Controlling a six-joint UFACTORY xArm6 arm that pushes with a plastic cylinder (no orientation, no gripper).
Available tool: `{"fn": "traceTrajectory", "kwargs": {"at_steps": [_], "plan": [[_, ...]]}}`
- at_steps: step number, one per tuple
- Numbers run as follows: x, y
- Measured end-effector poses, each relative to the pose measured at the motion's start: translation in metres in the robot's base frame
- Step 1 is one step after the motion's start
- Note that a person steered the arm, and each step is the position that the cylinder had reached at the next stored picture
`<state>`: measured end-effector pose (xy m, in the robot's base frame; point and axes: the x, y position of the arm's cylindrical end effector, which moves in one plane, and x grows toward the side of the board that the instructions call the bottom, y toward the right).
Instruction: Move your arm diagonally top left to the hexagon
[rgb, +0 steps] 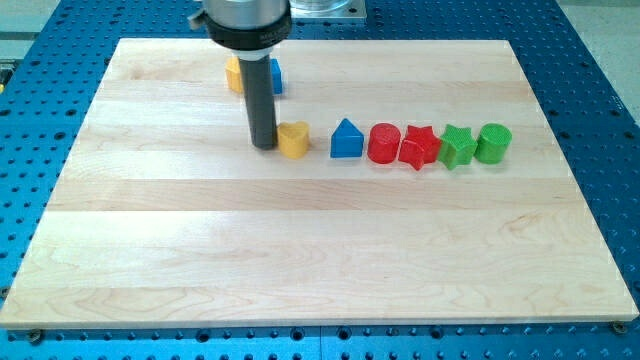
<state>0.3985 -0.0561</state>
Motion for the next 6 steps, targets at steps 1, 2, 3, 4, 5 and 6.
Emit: {"fn": "traceTrajectory", "kwargs": {"at_steps": [1,2,3,4,5,6], "plan": [[0.000,0.016],[0.001,0.015],[-0.007,-0.032],[-0.013,-0.094],[-0.044,-0.122],[-0.100,-0.121]]}}
